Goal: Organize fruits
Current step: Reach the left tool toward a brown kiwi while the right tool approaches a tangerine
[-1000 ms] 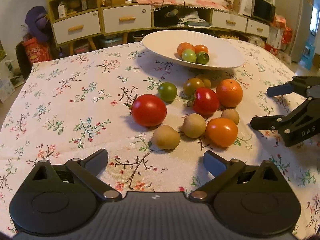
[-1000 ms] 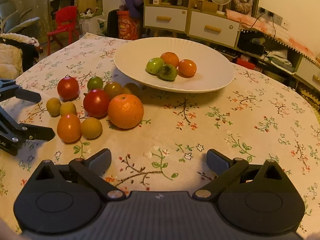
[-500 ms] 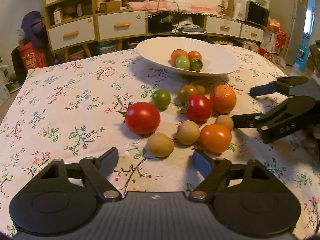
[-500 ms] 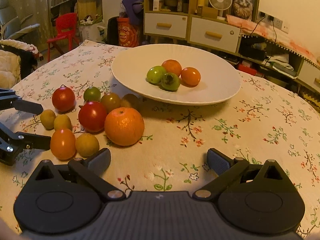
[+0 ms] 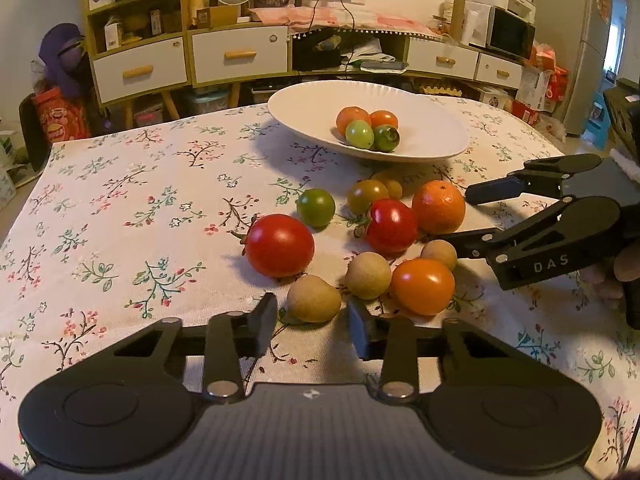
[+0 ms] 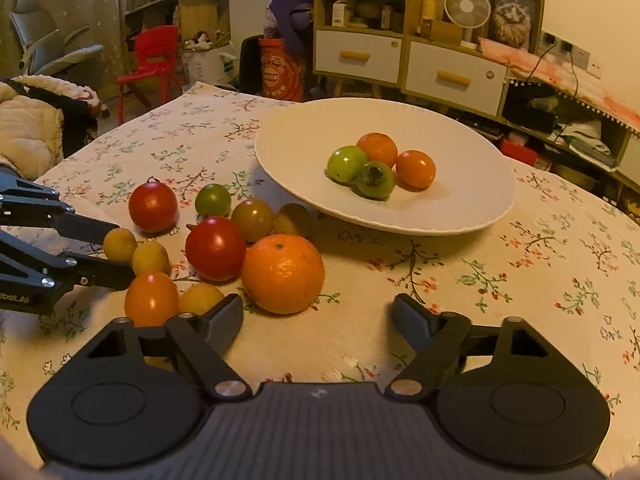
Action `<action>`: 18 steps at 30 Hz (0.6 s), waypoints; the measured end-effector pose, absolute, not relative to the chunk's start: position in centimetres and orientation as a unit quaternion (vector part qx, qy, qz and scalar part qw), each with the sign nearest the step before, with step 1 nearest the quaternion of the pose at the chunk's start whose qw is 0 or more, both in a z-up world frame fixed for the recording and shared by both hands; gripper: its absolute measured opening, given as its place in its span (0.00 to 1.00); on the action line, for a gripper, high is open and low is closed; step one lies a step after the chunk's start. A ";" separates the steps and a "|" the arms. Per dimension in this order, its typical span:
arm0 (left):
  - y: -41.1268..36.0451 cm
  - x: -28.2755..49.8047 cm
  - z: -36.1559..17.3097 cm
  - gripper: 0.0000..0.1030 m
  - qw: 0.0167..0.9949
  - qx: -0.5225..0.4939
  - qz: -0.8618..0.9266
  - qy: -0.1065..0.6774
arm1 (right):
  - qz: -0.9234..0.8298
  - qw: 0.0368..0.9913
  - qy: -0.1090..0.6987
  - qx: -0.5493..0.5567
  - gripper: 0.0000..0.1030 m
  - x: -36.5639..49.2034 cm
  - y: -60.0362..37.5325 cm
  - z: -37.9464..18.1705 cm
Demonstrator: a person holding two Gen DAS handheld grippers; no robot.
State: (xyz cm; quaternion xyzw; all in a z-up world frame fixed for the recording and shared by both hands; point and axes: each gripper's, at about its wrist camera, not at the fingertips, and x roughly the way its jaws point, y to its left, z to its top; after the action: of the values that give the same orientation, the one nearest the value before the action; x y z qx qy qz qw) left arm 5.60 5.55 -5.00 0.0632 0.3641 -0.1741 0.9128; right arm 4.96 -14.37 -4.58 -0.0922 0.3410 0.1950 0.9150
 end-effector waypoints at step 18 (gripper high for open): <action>5.1 5.5 -4.8 0.16 0.911 0.059 -0.168 0.373 | 0.221 0.911 0.338 -0.083 0.37 5.2 -13.8 -3.8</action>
State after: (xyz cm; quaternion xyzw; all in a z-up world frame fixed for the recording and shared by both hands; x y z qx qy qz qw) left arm 5.48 5.08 -4.77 0.0591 0.3727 -0.1677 0.9107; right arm 5.21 -13.82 -3.84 -0.0832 0.3378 0.2211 0.9111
